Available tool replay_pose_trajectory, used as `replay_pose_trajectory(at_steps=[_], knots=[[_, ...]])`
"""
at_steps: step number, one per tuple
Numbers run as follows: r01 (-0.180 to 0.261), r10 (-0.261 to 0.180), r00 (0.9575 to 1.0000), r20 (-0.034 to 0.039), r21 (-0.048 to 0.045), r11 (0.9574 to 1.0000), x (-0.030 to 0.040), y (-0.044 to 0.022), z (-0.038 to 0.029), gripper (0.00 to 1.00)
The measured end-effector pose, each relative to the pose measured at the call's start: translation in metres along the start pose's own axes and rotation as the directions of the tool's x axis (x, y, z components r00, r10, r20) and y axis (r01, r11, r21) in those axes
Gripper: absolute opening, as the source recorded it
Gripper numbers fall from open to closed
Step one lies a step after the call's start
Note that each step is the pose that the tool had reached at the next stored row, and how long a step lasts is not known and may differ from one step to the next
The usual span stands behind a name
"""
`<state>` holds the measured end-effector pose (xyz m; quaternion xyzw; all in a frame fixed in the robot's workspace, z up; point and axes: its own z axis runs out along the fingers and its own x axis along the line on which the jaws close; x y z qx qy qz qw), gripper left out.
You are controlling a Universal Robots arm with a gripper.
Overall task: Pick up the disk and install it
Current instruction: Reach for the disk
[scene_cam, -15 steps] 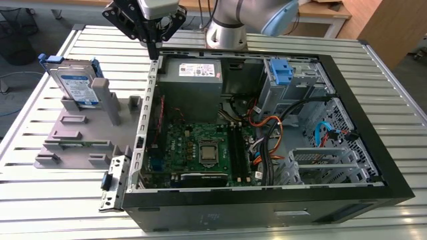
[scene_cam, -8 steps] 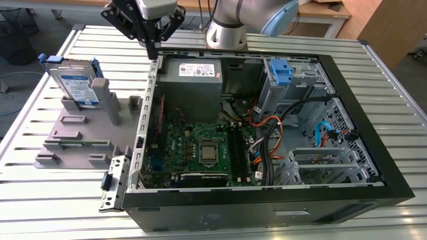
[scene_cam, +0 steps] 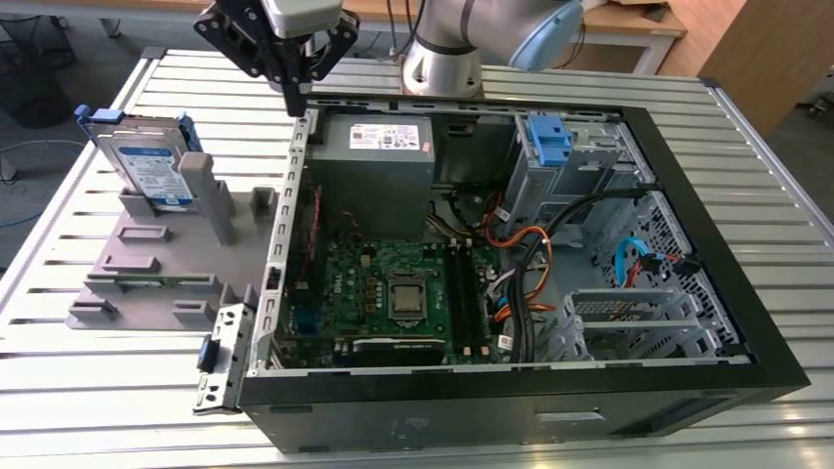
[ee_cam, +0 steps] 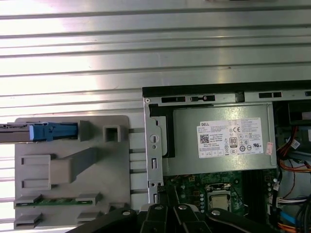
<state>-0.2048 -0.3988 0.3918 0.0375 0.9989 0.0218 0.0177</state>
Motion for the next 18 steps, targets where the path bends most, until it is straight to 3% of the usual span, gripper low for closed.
replay_pose_trajectory(at_steps=[18], knots=[[0.000,0.000,1.0000,0.0050,-0.0005,1.0000,0.0087,0.0001,-0.0002,0.11]])
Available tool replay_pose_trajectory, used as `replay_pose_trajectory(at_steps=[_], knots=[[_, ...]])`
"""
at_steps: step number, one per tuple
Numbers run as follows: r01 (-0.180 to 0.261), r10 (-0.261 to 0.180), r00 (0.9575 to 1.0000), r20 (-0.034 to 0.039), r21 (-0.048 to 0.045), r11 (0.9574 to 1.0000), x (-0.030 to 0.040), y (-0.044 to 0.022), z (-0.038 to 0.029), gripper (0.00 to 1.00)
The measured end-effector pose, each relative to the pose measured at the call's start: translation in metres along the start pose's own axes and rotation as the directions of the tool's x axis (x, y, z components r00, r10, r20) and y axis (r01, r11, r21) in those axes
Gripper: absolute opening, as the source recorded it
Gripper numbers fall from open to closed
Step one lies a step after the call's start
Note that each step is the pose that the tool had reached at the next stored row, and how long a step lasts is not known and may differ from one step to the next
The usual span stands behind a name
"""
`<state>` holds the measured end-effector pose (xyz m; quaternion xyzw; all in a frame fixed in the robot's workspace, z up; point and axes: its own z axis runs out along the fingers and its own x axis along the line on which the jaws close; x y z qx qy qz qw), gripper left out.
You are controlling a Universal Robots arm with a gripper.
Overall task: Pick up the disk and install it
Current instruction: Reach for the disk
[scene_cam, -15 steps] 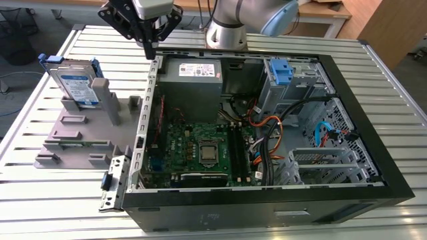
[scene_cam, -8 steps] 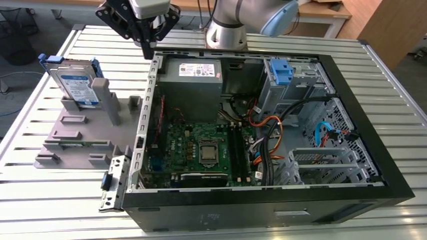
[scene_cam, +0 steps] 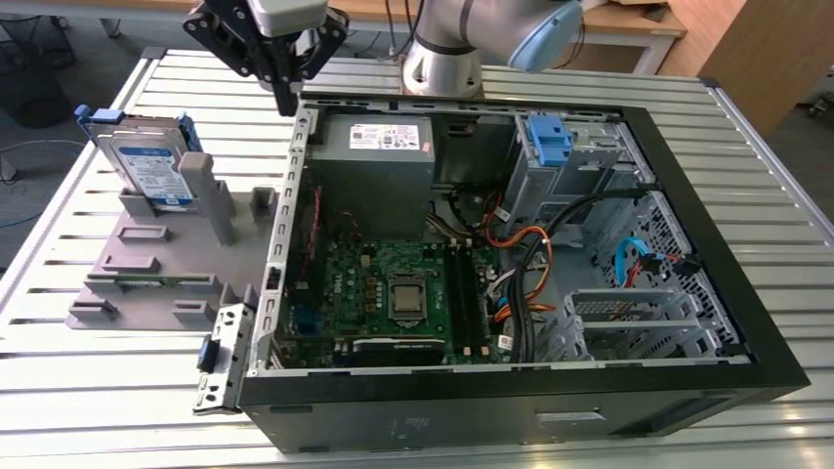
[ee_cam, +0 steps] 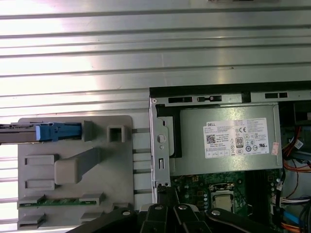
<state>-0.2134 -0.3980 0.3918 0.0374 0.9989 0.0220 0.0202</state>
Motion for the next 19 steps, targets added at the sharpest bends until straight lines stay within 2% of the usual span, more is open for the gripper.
replay_pose_trajectory(at_steps=[11,19], knots=[[0.000,0.000,1.0000,0.0097,-0.0008,1.0000,0.0050,-0.0004,-0.0002,0.11],[0.001,-0.001,0.9999,0.0165,-0.0013,1.0000,0.0115,-0.0009,-0.0005,0.11]])
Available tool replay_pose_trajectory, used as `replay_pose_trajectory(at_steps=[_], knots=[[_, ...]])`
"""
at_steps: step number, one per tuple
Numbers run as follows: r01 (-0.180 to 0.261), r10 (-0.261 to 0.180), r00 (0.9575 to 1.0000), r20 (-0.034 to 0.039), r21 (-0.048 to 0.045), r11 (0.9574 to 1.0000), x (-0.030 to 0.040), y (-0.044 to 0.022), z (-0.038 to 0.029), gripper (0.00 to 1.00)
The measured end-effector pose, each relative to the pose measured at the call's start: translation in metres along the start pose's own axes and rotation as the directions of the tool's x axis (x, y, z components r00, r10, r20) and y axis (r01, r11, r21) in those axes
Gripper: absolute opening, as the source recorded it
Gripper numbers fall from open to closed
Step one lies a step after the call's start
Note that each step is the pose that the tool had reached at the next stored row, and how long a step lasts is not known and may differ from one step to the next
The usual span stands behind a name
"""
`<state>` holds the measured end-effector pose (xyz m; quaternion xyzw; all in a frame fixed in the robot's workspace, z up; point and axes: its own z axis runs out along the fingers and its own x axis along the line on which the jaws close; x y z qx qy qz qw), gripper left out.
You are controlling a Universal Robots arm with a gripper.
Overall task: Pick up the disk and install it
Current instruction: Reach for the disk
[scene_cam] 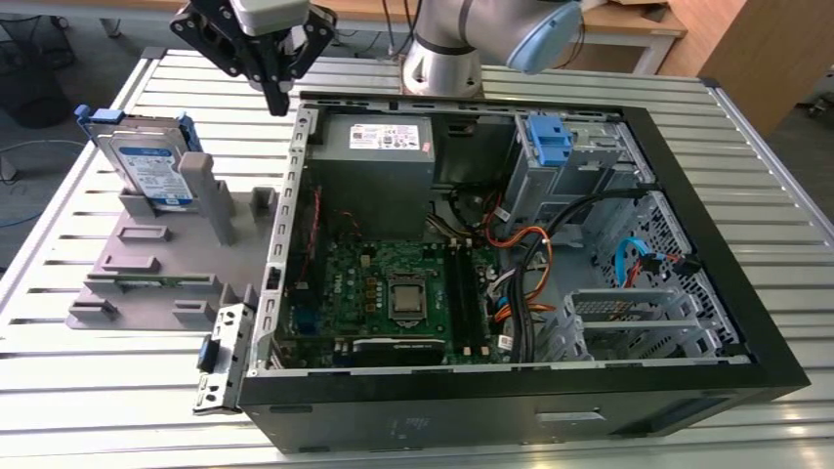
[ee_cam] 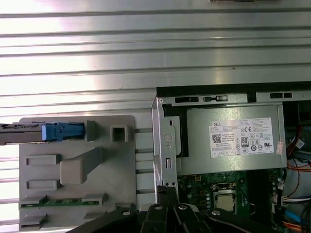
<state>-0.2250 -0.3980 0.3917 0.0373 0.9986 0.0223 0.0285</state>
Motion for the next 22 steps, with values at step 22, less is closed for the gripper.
replay_pose_trajectory(at_steps=[22], knots=[[0.001,-0.001,0.9999,0.0130,-0.0010,1.0000,0.0152,-0.0011,-0.0008,0.11]])
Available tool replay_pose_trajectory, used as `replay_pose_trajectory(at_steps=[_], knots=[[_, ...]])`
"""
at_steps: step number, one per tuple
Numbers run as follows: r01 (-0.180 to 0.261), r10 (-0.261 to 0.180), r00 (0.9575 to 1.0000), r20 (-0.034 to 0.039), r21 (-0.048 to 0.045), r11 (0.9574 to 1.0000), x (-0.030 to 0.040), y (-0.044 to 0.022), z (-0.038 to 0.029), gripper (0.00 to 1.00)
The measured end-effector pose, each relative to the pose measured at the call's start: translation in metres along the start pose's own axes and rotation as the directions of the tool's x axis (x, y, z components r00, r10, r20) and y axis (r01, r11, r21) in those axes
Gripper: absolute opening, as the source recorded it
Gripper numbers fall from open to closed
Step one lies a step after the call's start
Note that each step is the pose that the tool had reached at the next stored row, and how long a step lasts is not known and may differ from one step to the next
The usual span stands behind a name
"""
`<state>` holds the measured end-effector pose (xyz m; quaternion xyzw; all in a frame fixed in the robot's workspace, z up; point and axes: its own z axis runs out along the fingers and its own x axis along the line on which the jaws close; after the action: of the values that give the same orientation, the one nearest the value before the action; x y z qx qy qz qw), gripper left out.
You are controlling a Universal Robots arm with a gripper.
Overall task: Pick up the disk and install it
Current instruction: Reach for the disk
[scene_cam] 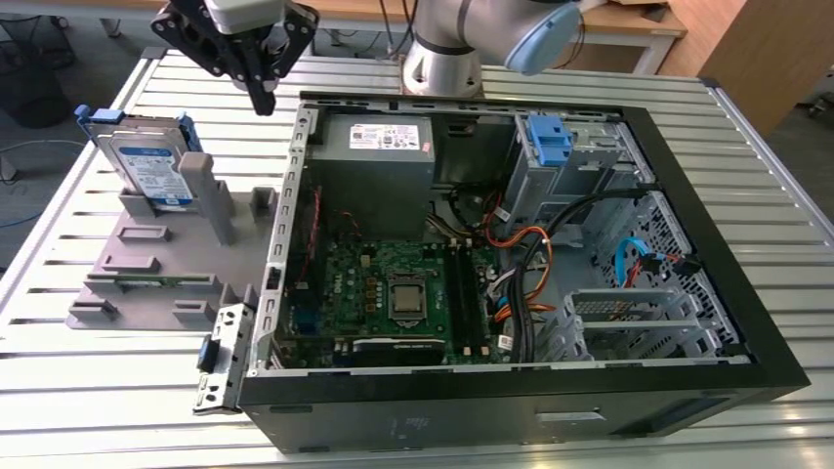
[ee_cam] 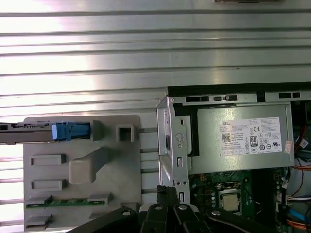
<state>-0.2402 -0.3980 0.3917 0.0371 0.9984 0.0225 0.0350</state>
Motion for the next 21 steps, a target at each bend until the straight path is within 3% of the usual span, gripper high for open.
replay_pose_trajectory(at_steps=[11,17,19,21], knots=[[0.000,0.000,1.0000,0.0028,-0.0002,1.0000,0.0128,-0.0006,0.0000,0.11],[0.000,0.000,1.0000,0.0028,0.0001,1.0000,0.0132,-0.0007,0.0001,0.11],[0.000,0.000,1.0000,-0.0058,-0.0022,1.0000,0.0133,-0.0007,0.0004,0.11],[-0.002,0.002,0.9997,-0.0247,-0.0073,1.0000,0.0133,-0.0007,0.0009,0.11]])
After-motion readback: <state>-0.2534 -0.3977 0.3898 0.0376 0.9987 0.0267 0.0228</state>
